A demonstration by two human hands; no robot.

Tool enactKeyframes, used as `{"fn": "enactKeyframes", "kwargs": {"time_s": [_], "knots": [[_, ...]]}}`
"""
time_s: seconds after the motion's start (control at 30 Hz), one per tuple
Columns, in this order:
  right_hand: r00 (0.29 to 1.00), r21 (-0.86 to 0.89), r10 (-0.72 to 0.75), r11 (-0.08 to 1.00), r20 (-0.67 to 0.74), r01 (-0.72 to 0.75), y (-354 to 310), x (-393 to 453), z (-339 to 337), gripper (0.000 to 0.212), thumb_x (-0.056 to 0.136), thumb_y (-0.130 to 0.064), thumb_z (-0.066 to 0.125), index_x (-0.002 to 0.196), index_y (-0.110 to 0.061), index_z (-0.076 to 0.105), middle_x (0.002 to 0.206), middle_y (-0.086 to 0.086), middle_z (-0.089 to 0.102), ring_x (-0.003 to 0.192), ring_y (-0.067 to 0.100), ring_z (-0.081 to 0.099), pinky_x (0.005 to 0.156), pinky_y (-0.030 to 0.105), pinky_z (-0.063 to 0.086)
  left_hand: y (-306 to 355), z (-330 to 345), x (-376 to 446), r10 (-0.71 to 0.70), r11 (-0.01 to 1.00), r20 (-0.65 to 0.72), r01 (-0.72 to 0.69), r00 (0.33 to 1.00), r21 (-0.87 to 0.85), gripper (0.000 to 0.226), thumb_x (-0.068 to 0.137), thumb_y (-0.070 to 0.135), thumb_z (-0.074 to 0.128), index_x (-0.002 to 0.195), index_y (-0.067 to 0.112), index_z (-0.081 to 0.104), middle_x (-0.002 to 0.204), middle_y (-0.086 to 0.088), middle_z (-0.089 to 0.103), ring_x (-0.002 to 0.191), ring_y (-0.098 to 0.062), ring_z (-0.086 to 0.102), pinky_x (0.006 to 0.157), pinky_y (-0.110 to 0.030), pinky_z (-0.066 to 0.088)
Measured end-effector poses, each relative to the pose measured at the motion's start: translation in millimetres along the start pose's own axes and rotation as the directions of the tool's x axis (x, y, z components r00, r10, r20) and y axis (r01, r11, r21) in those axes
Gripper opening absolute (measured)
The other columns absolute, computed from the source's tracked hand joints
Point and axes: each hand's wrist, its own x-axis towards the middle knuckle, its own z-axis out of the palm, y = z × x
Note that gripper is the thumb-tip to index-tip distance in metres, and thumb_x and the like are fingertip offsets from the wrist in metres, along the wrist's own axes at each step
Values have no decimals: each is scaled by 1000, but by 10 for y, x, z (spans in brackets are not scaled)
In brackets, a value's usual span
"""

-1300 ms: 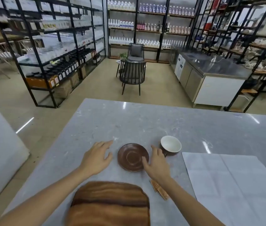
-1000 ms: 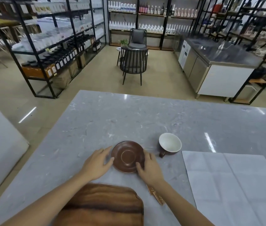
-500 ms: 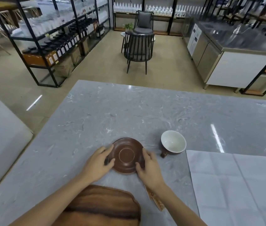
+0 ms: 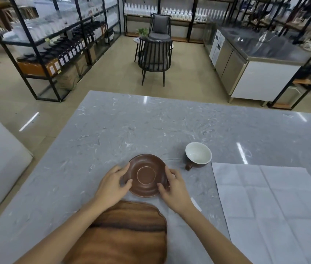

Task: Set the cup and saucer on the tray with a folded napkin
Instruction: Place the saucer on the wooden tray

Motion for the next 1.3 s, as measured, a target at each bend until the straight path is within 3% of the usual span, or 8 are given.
{"fn": "enactKeyframes", "kwargs": {"time_s": [0.2, 0.33, 0.5, 0.73, 0.87, 0.97, 1.17, 1.3], "knots": [[997, 8, -35, 999, -73, 36, -186, -300, -54, 70, 96, -24, 64, 158, -26, 32, 134, 5, 47, 76, 2, 55, 88, 19, 49, 57, -170, -291, 37, 999, -41, -38, 998, -18, 65, 94, 36, 66, 152, 22, 41, 94, 12, 52, 89, -5, 54, 72, -10, 38], [995, 6, -24, 1000, -99, 24, -296, -514, -20, 69, 96, -28, 65, 157, -25, 35, 135, 2, 47, 75, -4, 57, 85, 11, 43, 61, -267, -511, 50, 998, -53, -51, 997, -37, 65, 94, 36, 66, 152, 22, 41, 93, 16, 51, 90, -6, 55, 75, -13, 39], [994, 14, -19, 1000, -112, 20, -426, -813, 72, 68, 95, -29, 66, 157, -23, 37, 135, 5, 50, 105, 16, 63, 97, 28, 51, 6, -345, -835, 40, 996, -41, -43, 998, -73, 66, 92, 38, 68, 152, 27, 42, 95, 18, 52, 92, -5, 57, 80, -20, 49], [992, 24, -29, 999, -120, 32, -556, -1175, 234, 67, 94, -23, 68, 155, -21, 41, 125, 6, 56, 99, 5, 50, 89, 11, 39, -82, -355, -1222, 47, 999, -27, -48, 999, -13, 67, 92, 41, 66, 153, 31, 41, 93, 22, 48, 85, 1, 55, 68, -12, 41], [995, 44, 14, 999, -102, -9, -594, -1345, 314, 63, 94, -21, 66, 153, -18, 44, 132, 5, 59, 109, 13, 60, 97, 23, 49, -124, -313, -1400, 37, 999, -14, -37, 999, -5, 67, 93, 39, 64, 154, 26, 39, 103, 17, 52, 92, -2, 54, 80, -15, 45], [992, 49, 37, 998, -119, -32, -617, -1455, 380, 57, 94, -18, 68, 148, -11, 51, 142, 4, 61, 123, 19, 62, 104, 29, 49, -126, -279, -1541, 12, 1000, -4, -12, 1000, 24, 67, 94, 38, 63, 154, 24, 37, 102, 14, 53, 92, -3, 52, 76, -15, 46], [988, 40, 100, 995, -118, -96, -635, -1590, 558, 54, 93, -20, 68, 146, -16, 55, 130, 0, 70, 83, 8, 67, 79, 2, 41, -199, -225, -1712, -16, 999, -26, 17, 1000, 46, 63, 95, 32, 64, 151, 14, 43, 105, 10, 61, 98, -10, 50, 84, -22, 47], [985, 80, 135, 989, -110, -127, -664, -1668, 658, 48, 95, -18, 66, 142, -15, 58, 143, 3, 61, 102, 19, 72, 90, 20, 53, -263, -188, -1772, 8, 999, -59, -5, 998, 37, 60, 92, 27, 70, 146, 9, 50, 103, 9, 65, 96, -14, 52, 86, -27, 49]]}}
